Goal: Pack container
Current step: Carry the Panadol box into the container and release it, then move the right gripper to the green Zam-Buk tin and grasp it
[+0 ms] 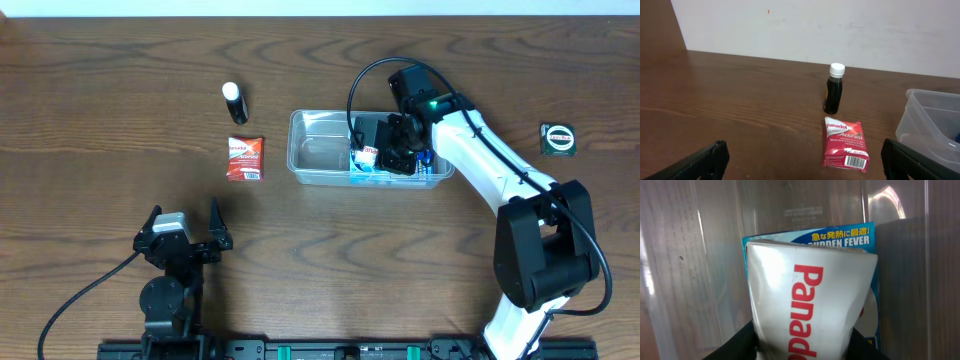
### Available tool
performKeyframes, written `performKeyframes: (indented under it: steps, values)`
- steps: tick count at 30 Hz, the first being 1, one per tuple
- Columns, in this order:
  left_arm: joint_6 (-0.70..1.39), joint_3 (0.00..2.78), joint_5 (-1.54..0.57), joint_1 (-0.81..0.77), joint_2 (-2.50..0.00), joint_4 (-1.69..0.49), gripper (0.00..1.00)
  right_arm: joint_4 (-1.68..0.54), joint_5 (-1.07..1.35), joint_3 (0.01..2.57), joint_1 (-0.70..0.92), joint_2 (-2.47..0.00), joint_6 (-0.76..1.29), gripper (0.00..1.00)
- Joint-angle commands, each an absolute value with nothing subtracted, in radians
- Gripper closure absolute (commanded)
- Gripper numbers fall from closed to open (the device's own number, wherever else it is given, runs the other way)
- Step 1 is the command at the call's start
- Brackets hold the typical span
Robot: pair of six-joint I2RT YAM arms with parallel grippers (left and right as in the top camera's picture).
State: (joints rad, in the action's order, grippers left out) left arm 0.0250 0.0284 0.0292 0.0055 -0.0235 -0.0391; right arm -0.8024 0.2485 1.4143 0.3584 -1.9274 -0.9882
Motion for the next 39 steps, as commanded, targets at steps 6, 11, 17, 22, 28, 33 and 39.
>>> performKeyframes:
  steps: [6,11,17,22,28,33,39]
  values:
    - [0.015,0.004,0.037,0.010,-0.023,-0.069,0.02,-0.806,0.281,1.408,0.355,-1.938,-1.011,0.59]
    - [0.015,0.004,0.037,0.010,-0.023,-0.069,0.02,-0.805,0.281,1.404,0.355,-1.966,-1.011,0.58]
    - [0.015,0.004,0.037,0.010,-0.023,-0.069,0.02,-0.801,0.274,1.404,0.355,-1.995,-1.011,0.58]
    - [0.015,0.004,0.037,0.010,-0.023,-0.069,0.02,-0.799,0.266,1.404,0.355,-1.996,-1.011,0.42]
    - [0.015,0.004,0.037,0.010,-0.023,-0.069,0.02,-0.785,0.259,1.407,0.355,-1.993,-1.011,0.37]
    - [0.015,0.004,0.037,0.010,-0.023,-0.069,0.02,-0.791,0.287,1.435,0.355,-1.956,-0.953,0.37]
    - [0.015,0.004,0.037,0.010,-0.024,-0.069,0.02,-0.793,0.275,1.473,0.350,-1.848,-0.837,0.37]
